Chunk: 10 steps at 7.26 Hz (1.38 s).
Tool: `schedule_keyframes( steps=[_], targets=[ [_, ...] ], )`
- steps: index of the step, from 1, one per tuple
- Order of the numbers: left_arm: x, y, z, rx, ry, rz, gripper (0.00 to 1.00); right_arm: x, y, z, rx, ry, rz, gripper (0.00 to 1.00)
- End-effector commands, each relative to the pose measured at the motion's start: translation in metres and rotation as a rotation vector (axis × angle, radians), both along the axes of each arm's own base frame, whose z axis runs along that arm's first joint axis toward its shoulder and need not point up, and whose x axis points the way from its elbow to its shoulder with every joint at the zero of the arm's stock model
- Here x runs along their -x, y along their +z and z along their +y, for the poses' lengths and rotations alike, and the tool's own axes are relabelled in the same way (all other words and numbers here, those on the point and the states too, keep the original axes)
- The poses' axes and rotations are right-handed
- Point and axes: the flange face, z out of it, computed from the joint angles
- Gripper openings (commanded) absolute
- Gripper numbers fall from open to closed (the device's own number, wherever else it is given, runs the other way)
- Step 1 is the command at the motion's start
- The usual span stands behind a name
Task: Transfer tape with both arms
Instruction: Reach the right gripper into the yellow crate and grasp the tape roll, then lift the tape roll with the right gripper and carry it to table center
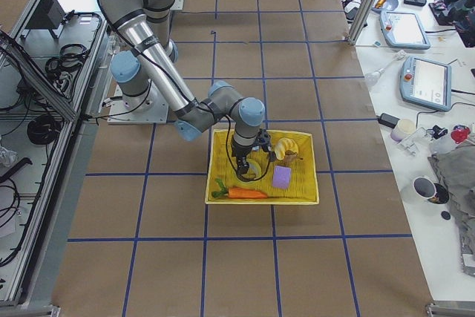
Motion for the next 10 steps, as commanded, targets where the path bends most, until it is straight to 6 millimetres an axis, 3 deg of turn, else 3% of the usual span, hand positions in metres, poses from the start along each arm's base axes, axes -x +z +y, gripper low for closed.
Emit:
schedule_keyframes(
  steps=[1, 3, 5, 6, 7, 8, 9, 10],
  targets=[
    [0.000, 0.000, 0.000, -0.001, 0.000, -0.001, 1.00, 0.000, 0.009, -0.003, 0.023, -0.007, 0.003, 0.00],
    [0.000, 0.000, 0.000, 0.001, 0.000, -0.002, 1.00, -0.011, 0.054, -0.019, 0.081, 0.024, 0.062, 0.00],
    [0.000, 0.000, 0.000, 0.001, 0.000, 0.000, 1.00, -0.026, 0.105, -0.023, 0.139, -0.025, -0.004, 0.00],
    [-0.001, 0.000, 0.000, -0.001, 0.000, -0.002, 1.00, -0.047, 0.122, -0.037, 0.161, -0.074, -0.075, 0.00],
    [0.000, 0.000, 0.000, 0.001, 0.000, 0.000, 1.00, -0.101, 0.136, -0.069, 0.176, -0.089, -0.081, 0.00],
    [0.000, 0.000, 0.000, 0.001, 0.000, 0.000, 1.00, -0.186, 0.143, -0.100, 0.201, -0.167, -0.081, 0.00],
    [0.000, 0.000, 0.000, 0.001, 0.000, 0.000, 1.00, -0.279, 0.142, -0.115, 0.221, -0.303, -0.084, 0.00],
    [0.000, 0.000, 0.000, -0.001, -0.001, -0.002, 1.00, -0.363, 0.139, -0.117, 0.235, -0.362, -0.095, 0.00]
  ],
)
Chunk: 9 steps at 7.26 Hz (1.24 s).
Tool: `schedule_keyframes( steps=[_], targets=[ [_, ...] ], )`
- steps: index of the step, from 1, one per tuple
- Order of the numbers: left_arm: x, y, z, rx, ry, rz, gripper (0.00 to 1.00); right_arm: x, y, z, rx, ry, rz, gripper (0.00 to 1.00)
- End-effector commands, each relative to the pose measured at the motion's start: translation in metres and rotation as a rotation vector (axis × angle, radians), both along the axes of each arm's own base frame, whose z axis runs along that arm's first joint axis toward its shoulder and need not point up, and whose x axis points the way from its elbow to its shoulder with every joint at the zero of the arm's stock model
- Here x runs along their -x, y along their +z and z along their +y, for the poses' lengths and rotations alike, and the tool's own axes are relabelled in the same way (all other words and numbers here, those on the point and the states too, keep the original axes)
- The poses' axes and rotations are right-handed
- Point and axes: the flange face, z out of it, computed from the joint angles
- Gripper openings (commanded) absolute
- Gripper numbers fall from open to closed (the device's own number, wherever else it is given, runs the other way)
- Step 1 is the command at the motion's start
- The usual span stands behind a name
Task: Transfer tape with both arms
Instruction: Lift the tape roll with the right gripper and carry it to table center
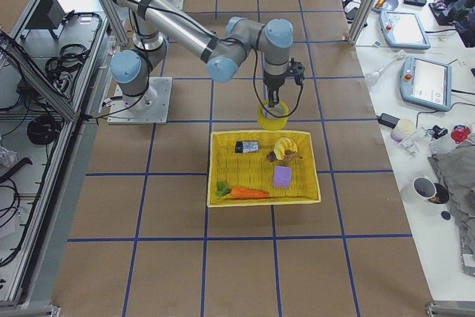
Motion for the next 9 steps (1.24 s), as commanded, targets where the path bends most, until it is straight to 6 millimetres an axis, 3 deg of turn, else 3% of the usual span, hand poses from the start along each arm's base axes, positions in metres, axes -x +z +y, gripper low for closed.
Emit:
schedule_keyframes(
  steps=[1, 3, 4, 5, 6, 9],
  targets=[
    [0.000, 0.000, 0.000, 0.000, 0.000, 0.002, 1.00, -0.185, -0.011, -0.009, 0.027, -0.224, -0.042, 0.00],
    [-0.001, 0.000, 0.000, 0.000, 0.000, 0.002, 1.00, -0.321, -0.048, -0.041, 0.031, -0.317, -0.063, 0.00],
    [-0.001, 0.001, 0.000, 0.000, -0.001, 0.001, 1.00, -0.376, -0.063, -0.055, 0.036, -0.383, -0.079, 0.00],
    [-0.001, 0.000, 0.000, 0.000, -0.001, 0.001, 1.00, -0.411, -0.076, -0.058, 0.035, -0.406, -0.084, 0.00],
    [-0.001, 0.000, 0.000, 0.000, -0.001, 0.001, 1.00, -0.429, -0.077, -0.059, 0.018, -0.456, -0.137, 0.00],
    [-0.005, 0.001, -0.001, 0.002, 0.019, -0.003, 1.00, -0.454, -0.109, -0.052, -0.022, -0.489, -0.164, 0.00]
  ],
)
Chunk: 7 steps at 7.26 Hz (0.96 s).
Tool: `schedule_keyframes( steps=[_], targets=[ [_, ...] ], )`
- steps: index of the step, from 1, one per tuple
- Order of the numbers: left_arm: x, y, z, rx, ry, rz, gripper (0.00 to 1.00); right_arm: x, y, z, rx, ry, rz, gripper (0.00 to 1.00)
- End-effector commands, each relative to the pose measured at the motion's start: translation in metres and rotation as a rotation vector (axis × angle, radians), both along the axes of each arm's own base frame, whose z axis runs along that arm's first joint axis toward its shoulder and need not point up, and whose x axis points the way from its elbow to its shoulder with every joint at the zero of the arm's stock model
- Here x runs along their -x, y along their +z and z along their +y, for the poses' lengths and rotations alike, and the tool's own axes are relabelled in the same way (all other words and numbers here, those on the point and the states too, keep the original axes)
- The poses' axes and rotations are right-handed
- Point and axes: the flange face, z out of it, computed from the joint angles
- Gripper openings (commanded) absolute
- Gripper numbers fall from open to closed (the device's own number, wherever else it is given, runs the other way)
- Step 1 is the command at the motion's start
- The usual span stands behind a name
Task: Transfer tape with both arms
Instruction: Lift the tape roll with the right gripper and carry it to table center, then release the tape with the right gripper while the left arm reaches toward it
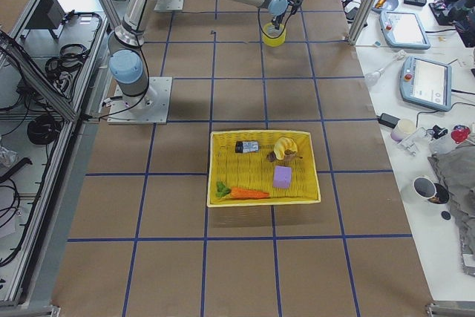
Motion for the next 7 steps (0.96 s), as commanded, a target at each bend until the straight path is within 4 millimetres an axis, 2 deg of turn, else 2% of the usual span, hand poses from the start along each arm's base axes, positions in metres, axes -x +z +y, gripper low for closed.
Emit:
schedule_keyframes(
  steps=[1, 2, 3, 4, 5, 6, 7],
  targets=[
    [-0.010, 0.001, -0.002, -0.001, 0.024, -0.005, 1.00, -0.015, -0.020, 0.006, -0.024, -0.011, -0.003, 0.00],
    [-0.010, -0.002, -0.005, -0.008, 0.024, 0.005, 1.00, -0.016, -0.022, 0.010, -0.034, -0.013, 0.002, 0.00],
    [-0.012, -0.007, -0.010, -0.014, 0.022, 0.006, 1.00, -0.015, -0.023, 0.012, -0.039, 0.000, 0.010, 0.85],
    [-0.010, -0.009, -0.009, -0.019, 0.017, 0.006, 1.00, -0.014, -0.015, 0.014, -0.031, 0.017, 0.005, 1.00],
    [-0.008, -0.012, -0.010, -0.025, 0.013, 0.005, 1.00, -0.013, 0.003, 0.015, -0.009, 0.012, -0.004, 1.00],
    [-0.006, -0.021, -0.017, -0.040, 0.026, 0.012, 1.00, 0.002, 0.025, 0.014, -0.006, 0.010, 0.008, 1.00],
    [-0.006, -0.032, -0.025, -0.057, 0.026, 0.010, 1.00, 0.036, 0.060, 0.011, -0.013, 0.072, 0.028, 1.00]
  ],
)
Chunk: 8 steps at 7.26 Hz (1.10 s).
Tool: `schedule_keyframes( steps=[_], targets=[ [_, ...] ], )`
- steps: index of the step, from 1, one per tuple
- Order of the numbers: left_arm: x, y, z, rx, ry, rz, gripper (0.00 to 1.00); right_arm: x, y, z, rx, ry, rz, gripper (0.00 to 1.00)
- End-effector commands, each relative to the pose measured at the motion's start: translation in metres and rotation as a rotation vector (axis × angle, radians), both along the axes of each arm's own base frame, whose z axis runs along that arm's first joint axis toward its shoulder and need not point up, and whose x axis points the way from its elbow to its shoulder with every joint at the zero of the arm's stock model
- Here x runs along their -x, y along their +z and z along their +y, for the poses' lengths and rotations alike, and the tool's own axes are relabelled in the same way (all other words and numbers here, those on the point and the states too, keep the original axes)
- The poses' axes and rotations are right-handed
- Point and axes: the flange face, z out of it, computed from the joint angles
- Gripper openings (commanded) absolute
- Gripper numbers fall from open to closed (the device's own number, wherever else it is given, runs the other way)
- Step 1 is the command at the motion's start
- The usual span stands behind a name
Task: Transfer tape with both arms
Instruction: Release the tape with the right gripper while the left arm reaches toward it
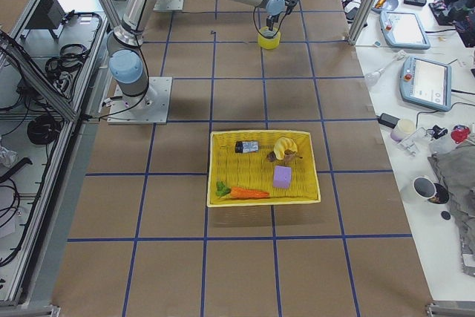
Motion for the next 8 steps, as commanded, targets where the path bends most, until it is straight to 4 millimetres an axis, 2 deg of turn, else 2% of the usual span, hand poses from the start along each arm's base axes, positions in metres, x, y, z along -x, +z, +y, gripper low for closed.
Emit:
schedule_keyframes(
  steps=[1, 2, 3, 4, 5, 6, 7, 8],
  targets=[
    [0.006, -0.028, -0.024, -0.014, -0.001, 0.003, 1.00, 0.093, 0.074, -0.008, -0.021, 0.042, 0.013, 1.00],
    [0.024, -0.046, -0.036, -0.016, 0.022, 0.017, 1.00, 0.142, 0.111, -0.002, -0.033, 0.125, 0.034, 1.00],
    [0.053, -0.063, -0.048, 0.013, 0.027, 0.029, 1.00, 0.168, 0.137, 0.025, -0.069, 0.298, 0.040, 1.00],
    [0.084, -0.085, -0.056, 0.024, 0.047, 0.042, 1.00, 0.191, 0.148, 0.051, -0.058, 0.457, 0.055, 1.00],
    [0.107, -0.113, -0.064, 0.002, 0.037, 0.042, 1.00, 0.215, 0.162, 0.075, -0.038, 0.503, 0.081, 1.00],
    [0.130, -0.140, -0.068, -0.015, 0.005, 0.039, 1.00, 0.216, 0.175, 0.095, -0.027, 0.509, 0.082, 1.00],
    [0.152, -0.167, -0.077, 0.003, -0.017, 0.047, 1.00, 0.218, 0.177, 0.097, -0.024, 0.511, 0.089, 1.00],
    [0.166, -0.192, -0.085, 0.010, 0.021, 0.058, 1.00, 0.219, 0.182, 0.097, -0.013, 0.509, 0.099, 1.00]
  ],
)
